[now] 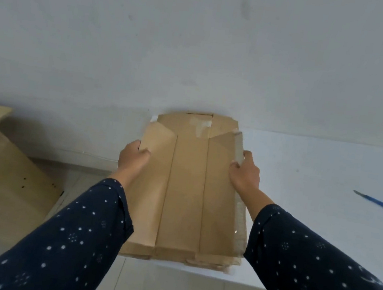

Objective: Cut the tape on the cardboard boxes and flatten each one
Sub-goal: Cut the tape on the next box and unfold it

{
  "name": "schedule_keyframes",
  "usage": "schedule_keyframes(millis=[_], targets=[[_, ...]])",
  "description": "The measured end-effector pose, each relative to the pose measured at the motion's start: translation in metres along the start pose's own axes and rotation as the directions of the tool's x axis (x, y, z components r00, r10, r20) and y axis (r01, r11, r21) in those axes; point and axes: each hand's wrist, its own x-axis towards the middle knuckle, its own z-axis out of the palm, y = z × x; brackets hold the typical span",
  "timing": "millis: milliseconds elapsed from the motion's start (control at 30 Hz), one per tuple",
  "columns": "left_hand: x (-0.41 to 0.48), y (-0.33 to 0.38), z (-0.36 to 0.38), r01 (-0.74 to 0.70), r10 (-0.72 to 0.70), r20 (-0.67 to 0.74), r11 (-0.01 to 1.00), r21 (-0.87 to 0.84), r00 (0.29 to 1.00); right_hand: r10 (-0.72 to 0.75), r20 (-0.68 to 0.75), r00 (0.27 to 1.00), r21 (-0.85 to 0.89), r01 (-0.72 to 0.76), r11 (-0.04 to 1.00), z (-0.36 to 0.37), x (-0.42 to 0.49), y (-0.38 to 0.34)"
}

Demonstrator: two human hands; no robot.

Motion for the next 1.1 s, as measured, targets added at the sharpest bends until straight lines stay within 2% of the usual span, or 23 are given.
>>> schedule_keyframes(millis=[100,233,500,567,667,767,967,1100], targets=[[0.014,-0.037,0.015,0.035,-0.040,0.054,0.996,0.081,0.998,0.072,0.030,0.997,-0.053,-0.071,0.996,0.029,0.000,0.019],[0.030,-0.064,0.029,0.043,-0.065,0.125,0.985,0.167,0.990,0.133,-0.021,0.991,-0.138,-0.135,0.981,0.049,0.007,0.033],[0.039,-0.088,0.048,0.128,-0.204,0.194,0.930,0.345,0.959,0.195,0.028,0.980,-0.384,-0.170,0.907,0.064,0.021,0.056],[0.034,-0.089,0.053,0.053,-0.164,0.202,0.884,0.464,0.966,0.189,0.038,0.981,-0.485,-0.148,0.862,0.069,0.019,0.056],[0.026,-0.087,0.057,-0.143,0.047,0.171,0.783,0.605,0.984,0.148,0.036,0.988,-0.635,-0.092,0.767,0.071,0.013,0.053],[0.023,-0.073,0.063,-0.259,0.159,0.214,0.751,0.608,0.964,0.125,0.081,0.989,-0.684,-0.036,0.729,0.062,0.010,0.049],[-0.007,-0.008,0.096,-0.486,0.302,0.388,0.647,0.588,0.871,0.012,0.169,0.986,-0.737,0.118,0.666,0.009,-0.003,0.062],[-0.047,0.044,0.140,-0.572,0.369,0.439,0.574,0.586,0.819,-0.052,0.163,0.985,-0.713,0.155,0.684,-0.050,-0.010,0.093]])
